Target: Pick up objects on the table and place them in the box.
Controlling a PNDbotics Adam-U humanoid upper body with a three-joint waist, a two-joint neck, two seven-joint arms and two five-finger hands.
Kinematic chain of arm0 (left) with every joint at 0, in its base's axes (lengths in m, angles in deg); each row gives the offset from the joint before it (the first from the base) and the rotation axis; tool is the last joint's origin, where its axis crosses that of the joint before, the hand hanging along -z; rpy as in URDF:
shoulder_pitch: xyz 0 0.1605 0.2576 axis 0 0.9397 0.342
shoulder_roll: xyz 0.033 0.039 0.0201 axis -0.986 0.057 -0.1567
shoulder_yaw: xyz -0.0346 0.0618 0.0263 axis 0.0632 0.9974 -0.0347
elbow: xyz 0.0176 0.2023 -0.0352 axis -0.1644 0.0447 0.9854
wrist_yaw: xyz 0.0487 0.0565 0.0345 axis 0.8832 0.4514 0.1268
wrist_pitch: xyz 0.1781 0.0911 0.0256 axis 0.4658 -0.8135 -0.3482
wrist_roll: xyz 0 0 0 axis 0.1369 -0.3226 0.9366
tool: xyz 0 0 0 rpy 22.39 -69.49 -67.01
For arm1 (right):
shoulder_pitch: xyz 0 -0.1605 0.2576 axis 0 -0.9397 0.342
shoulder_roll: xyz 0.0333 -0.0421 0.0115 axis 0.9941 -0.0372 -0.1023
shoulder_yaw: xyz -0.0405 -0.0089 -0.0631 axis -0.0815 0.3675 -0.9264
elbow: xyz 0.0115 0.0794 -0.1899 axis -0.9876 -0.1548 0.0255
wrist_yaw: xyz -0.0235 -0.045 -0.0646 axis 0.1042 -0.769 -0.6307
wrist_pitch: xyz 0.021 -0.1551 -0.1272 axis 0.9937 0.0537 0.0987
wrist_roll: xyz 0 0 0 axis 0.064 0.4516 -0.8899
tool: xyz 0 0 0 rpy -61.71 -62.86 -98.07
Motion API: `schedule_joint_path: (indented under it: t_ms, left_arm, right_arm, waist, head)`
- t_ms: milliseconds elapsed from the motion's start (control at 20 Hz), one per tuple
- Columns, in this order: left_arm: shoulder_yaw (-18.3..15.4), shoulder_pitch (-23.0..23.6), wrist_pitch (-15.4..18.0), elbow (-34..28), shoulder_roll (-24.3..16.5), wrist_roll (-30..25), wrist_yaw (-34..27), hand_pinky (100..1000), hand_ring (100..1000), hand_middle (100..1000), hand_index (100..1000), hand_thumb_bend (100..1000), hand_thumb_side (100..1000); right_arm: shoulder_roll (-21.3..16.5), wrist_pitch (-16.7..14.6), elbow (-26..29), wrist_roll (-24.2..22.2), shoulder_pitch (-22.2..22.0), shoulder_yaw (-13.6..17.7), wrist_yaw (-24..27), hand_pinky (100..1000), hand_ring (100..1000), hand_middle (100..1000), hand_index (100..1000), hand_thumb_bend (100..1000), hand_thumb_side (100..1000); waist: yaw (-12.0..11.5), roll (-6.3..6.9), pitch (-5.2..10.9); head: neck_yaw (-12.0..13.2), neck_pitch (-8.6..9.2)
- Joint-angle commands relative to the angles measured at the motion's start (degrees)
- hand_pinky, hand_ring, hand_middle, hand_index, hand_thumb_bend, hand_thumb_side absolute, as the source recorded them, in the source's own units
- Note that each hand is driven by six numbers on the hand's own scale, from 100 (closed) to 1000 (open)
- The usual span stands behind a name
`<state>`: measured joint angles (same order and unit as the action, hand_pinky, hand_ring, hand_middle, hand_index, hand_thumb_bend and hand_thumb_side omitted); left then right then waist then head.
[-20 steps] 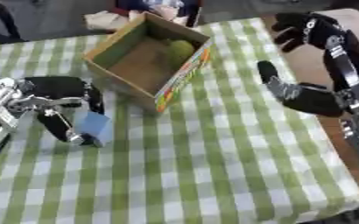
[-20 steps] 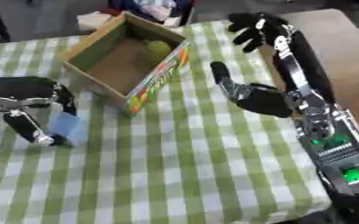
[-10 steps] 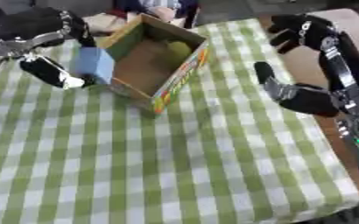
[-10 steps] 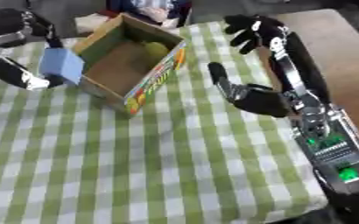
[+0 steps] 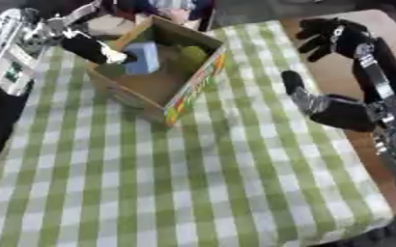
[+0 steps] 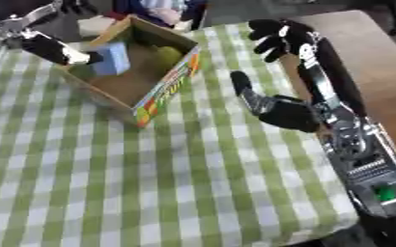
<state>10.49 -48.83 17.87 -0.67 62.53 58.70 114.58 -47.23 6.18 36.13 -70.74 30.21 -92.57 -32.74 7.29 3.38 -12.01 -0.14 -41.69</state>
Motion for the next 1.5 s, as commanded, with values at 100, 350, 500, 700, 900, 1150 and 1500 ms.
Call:
schedule_joint_path:
  t_ms: [100,350,500,700,900,1150,1500]
  left_arm:
    - [-2.5,-1.1,-4.4,1.0,-0.7,4.3,4.4,774,834,900,963,793,677]
    - [-4.4,1.1,-7.1,-0.3,-1.0,9.3,8.3,754,798,851,926,746,696]
    - [-4.5,2.0,-6.9,-0.2,-1.4,12.6,8.3,754,798,851,926,746,696]
    - [-5.5,4.6,-5.7,-1.4,-3.0,16.8,6.9,722,757,805,879,701,686]
    - [-7.3,8.7,-4.5,-5.8,-4.3,20.0,3.0,660,677,742,815,619,675]
    - [-8.9,16.2,-1.6,-13.2,-2.3,24.7,-1.7,624,641,714,788,547,686]
    - [-6.6,27.8,-1.8,-24.9,-0.5,31.0,-8.9,615,632,707,782,526,689]
  right_arm:
    - [-0.4,-0.1,0.5,-0.2,0.8,0.3,0.4,580,661,702,855,251,380]
    - [-0.4,-0.1,0.4,-0.2,0.7,0.5,0.4,580,661,701,855,248,382]
    - [-0.4,-0.1,0.4,-0.1,0.7,0.5,0.3,580,661,701,855,248,382]
    - [-0.6,0.0,0.3,0.1,0.5,0.8,0.2,580,661,701,855,248,381]
    - [-0.7,0.2,0.3,0.7,0.5,1.5,-0.1,580,661,701,856,245,380]
    - [-0.9,0.4,0.3,1.4,0.6,2.0,-0.4,580,661,701,856,241,380]
    - [-0.7,0.4,0.4,1.4,0.8,1.9,-0.4,580,661,701,856,239,381]
  waist:
    - [-0.3,-0.28,0.80]
    - [-0.9,-0.41,0.70]
    - [-1.0,-0.43,0.68]
    - [-1.8,-0.55,0.51]
    - [-3.5,-0.97,-0.36]
    - [-4.9,-1.25,-1.08]
    - [-4.6,-1.32,-1.17]
  head:
    - [-0.1,0.77]
    - [-0.5,0.78]
    - [-0.5,0.77]
    - [-0.9,0.81]
    - [-1.6,1.43]
    - [-0.1,1.92]
    - [2.7,1.64]
